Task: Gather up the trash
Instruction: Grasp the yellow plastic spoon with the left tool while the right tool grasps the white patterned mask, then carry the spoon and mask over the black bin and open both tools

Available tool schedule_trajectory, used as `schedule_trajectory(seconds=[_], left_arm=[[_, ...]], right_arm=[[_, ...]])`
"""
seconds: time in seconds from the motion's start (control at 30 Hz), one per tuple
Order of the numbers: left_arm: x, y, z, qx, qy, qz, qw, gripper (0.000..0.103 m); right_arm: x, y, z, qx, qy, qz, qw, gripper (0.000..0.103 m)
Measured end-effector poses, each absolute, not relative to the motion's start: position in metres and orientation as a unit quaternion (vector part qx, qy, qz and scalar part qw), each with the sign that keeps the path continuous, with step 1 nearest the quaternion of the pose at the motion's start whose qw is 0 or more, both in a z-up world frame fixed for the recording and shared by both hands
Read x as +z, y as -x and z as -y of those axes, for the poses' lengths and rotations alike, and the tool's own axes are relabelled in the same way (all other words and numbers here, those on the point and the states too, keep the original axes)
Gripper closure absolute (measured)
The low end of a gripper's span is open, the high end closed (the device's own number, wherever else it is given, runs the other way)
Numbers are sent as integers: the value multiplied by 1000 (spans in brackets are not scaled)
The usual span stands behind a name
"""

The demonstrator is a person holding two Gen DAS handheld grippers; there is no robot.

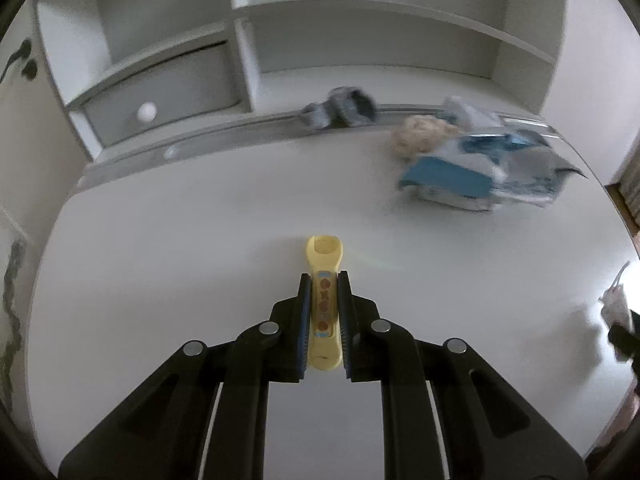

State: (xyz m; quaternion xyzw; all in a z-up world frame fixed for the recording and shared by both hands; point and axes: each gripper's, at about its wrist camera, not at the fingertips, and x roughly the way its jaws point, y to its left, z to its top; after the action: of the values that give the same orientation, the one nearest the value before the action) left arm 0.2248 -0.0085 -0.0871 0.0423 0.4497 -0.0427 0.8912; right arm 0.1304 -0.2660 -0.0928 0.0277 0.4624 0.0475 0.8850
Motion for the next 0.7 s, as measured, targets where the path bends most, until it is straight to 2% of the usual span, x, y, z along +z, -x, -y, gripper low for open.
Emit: schedule_trajectory(seconds=[0.3,0.5,0.7], left_arm=[[-49,-180,100,-154,-88,-402,898,91],[-33,-130,211,-300,-112,-373,871,91],[-42,-77,327,-431,-129,-371,813,91]], right_arm=[[-92,-71,368,-54,-84,-450,887,72],[-95,-9,451,-148,-138,-432,879,72],[-119,63,539,-248,-193,-425,849,72]])
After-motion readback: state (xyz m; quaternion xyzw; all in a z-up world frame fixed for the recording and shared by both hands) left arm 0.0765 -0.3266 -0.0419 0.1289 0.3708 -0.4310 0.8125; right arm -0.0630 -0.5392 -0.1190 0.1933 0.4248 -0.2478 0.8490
